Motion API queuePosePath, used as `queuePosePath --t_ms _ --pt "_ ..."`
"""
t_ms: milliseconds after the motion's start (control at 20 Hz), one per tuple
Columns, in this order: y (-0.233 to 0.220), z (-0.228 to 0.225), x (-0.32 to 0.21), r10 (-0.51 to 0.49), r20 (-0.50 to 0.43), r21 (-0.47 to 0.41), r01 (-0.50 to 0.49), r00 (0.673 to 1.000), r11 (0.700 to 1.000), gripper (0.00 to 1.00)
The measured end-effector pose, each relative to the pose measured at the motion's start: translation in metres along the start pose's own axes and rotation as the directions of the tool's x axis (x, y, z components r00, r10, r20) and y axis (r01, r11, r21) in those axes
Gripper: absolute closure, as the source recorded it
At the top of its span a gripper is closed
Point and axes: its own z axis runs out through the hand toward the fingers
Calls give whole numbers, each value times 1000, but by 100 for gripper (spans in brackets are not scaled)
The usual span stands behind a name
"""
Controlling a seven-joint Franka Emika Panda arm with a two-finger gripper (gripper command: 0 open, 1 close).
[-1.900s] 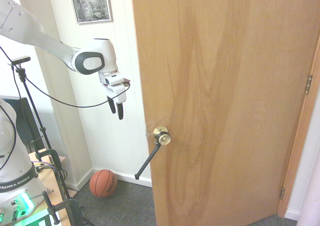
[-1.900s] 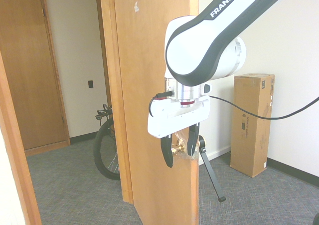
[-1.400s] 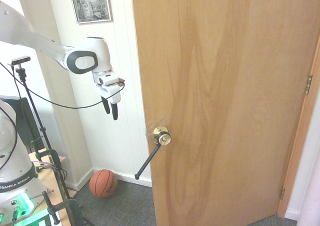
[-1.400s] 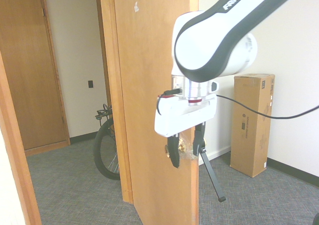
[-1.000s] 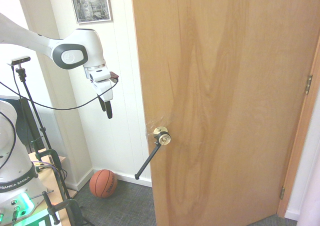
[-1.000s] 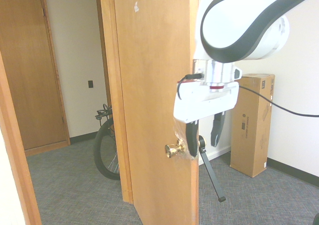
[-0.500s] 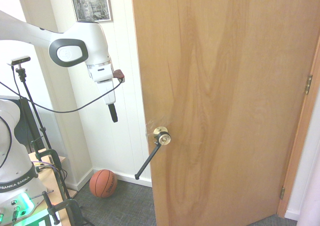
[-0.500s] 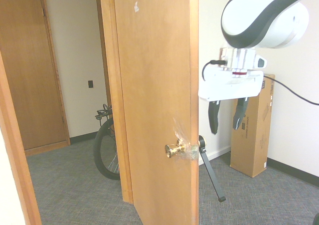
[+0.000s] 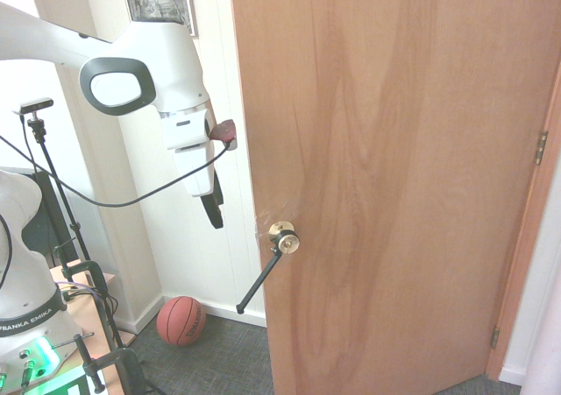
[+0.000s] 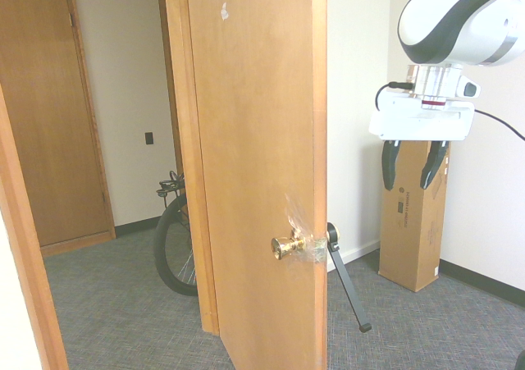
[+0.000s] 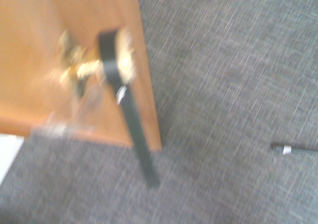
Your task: Close the door
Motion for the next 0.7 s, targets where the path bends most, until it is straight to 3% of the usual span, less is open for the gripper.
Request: queuePosePath --t_ms 150,350,700 --pt "-7 2 17 38 -17 56 -37 999 998 0" --pt "-23 12 29 82 -63 197 -68 995 978 0" --pt "-72 73 3 34 -85 350 -2 996 937 0"
